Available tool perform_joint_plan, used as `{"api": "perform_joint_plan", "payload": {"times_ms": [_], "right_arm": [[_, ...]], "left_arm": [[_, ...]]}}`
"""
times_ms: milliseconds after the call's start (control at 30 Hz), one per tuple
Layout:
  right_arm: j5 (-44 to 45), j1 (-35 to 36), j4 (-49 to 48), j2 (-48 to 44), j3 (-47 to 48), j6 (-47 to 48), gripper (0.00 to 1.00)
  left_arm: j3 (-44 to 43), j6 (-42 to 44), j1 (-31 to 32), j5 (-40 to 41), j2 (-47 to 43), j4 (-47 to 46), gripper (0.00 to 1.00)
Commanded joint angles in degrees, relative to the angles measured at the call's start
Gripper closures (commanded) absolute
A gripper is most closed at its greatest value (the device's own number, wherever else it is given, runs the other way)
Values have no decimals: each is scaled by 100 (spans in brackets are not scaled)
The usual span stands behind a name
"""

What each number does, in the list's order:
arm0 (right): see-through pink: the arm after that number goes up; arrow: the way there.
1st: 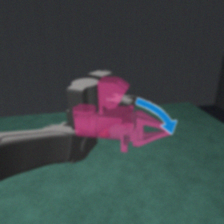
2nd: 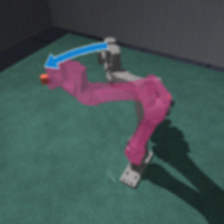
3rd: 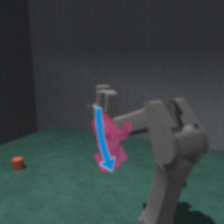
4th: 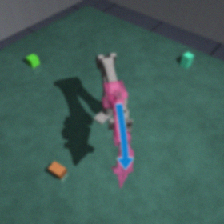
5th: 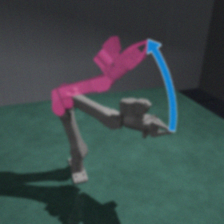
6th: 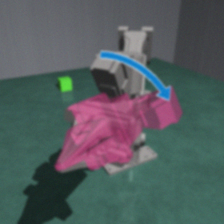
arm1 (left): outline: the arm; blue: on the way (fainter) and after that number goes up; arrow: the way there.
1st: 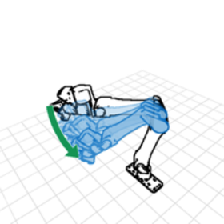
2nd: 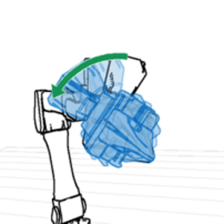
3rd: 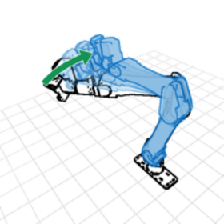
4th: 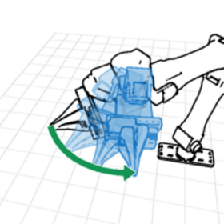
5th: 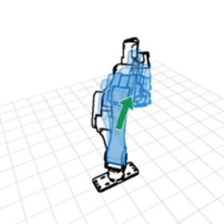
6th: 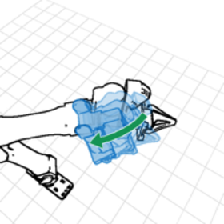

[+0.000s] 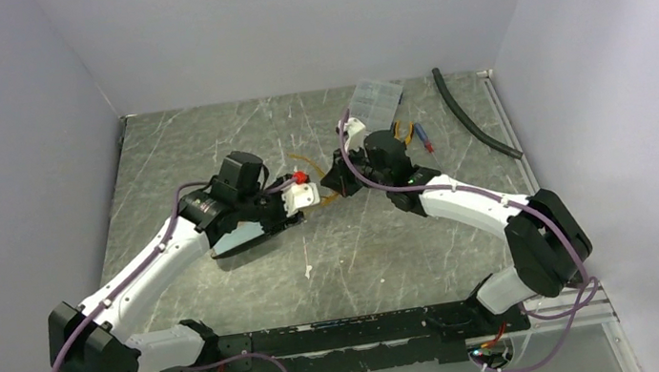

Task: Organize the sunglasses
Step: Fold the sunglasses at the center of the board.

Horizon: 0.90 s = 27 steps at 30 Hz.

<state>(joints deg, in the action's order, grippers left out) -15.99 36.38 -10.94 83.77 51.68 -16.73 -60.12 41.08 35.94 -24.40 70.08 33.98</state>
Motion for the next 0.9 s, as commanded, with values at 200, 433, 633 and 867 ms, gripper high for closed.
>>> {"api": "perform_joint_plan", "payload": {"times_ms": [200, 433, 633, 867], "right_arm": [[716, -16, 573, 55, -71, 488, 100], [1522, -2, 822, 575, -136, 224, 100], [2066, 125, 1062, 1186, 65, 27, 100], [2013, 302, 1422, 1625, 291, -168, 88]], "left_arm": [[284, -157, -443, -115, -548, -102, 11], [881, -230, -872, -68, -551, -593, 15], [1213, -558, -870, -485, -171, -1132, 21], [1334, -716, -869, -860, 431, -1628, 26]]}}
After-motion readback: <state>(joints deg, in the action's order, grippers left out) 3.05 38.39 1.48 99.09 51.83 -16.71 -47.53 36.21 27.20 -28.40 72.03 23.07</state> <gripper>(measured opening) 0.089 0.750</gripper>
